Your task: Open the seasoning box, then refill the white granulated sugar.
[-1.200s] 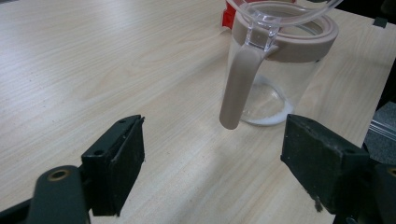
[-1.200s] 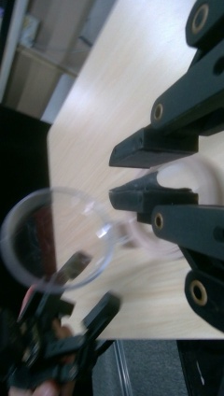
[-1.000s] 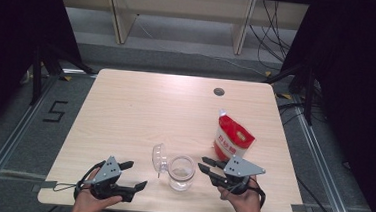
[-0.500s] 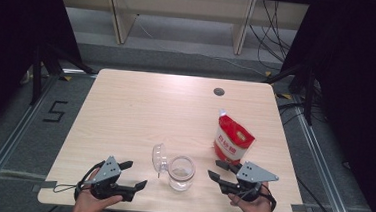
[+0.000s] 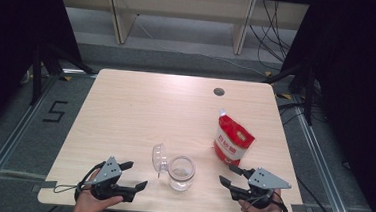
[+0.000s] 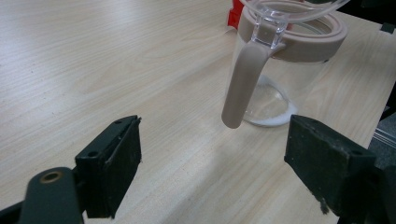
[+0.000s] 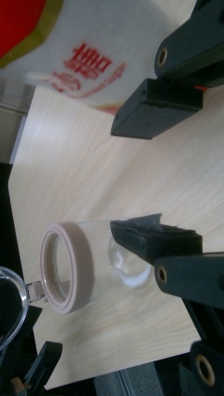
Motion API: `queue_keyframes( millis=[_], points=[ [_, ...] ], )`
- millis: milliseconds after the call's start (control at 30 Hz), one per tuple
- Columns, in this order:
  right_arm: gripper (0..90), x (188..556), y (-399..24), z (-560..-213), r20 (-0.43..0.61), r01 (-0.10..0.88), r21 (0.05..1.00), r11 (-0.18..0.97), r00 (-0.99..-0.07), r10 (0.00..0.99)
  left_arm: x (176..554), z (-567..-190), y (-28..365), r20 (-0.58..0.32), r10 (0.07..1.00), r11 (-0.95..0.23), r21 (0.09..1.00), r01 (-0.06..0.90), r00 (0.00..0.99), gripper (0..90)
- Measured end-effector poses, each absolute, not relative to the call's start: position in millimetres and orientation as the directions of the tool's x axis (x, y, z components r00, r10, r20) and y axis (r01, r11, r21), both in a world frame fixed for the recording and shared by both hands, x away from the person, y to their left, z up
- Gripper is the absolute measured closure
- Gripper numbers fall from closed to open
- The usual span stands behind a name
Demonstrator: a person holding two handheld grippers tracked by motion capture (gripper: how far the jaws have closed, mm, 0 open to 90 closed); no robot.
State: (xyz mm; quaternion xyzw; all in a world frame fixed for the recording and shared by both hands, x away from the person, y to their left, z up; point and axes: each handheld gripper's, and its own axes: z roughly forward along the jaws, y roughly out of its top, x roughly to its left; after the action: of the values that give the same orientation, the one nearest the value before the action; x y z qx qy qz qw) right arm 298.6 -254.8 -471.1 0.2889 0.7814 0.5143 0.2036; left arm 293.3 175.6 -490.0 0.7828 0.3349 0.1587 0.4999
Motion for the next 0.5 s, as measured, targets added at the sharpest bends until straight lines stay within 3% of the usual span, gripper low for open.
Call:
queue_keyframes(
  millis=[200, 500],
  points=[
    [44.3, 295, -270, -473, -0.005, 0.263, 0.923, 0.281, -0.721, 0.692, 293, -490, 176, -0.095, 0.683, -0.266, 0.891, 0.368, 0.724, 18.0],
    [32.7, 299, -288, -477, 0.006, 0.299, 0.926, 0.229, -0.620, 0.785, 293, -489, 175, -0.108, 0.684, -0.248, 0.895, 0.370, 0.721, 18.0]
  ],
)
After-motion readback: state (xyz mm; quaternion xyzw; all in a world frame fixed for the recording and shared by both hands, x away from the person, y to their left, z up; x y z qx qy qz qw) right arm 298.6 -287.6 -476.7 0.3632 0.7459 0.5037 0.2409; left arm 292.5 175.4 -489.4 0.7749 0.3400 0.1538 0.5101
